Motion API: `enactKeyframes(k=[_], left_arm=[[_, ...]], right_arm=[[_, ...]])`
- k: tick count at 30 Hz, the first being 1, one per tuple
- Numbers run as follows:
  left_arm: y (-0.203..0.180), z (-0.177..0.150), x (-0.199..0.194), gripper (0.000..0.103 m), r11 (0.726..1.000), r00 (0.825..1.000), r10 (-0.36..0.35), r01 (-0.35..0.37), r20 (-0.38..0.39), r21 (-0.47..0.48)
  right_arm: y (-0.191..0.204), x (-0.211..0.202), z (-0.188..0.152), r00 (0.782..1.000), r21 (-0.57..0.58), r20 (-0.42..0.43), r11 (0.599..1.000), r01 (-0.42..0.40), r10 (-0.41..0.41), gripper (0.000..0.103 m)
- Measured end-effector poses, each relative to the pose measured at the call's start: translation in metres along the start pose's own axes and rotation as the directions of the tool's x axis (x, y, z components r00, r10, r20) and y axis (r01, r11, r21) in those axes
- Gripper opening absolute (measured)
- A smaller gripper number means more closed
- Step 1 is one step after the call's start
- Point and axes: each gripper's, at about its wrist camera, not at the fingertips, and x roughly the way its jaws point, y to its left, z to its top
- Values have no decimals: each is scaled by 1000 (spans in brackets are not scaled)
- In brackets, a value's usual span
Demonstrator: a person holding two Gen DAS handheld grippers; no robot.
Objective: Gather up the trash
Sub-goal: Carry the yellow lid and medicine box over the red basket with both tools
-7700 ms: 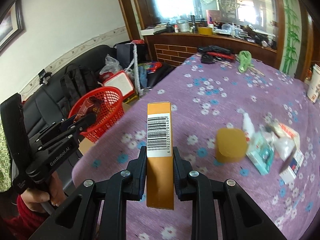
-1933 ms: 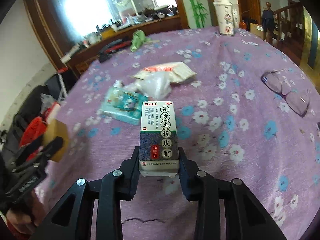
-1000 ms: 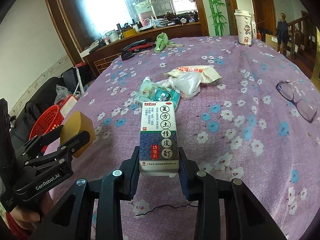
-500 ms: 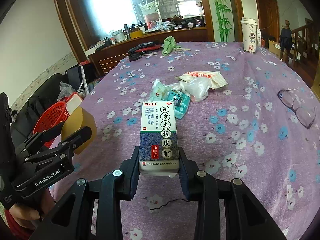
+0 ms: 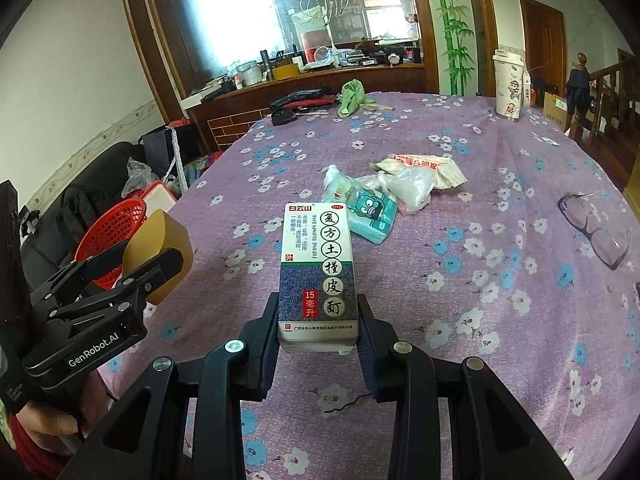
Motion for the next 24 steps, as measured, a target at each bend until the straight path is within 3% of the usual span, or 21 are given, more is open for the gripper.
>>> enactKeyframes(k=[24], left_arm=[[7, 1, 1, 75, 1000, 1000, 10, -10, 2, -17]], right_arm=[[4, 7, 4, 999, 1, -10, 1000, -30, 30, 37]])
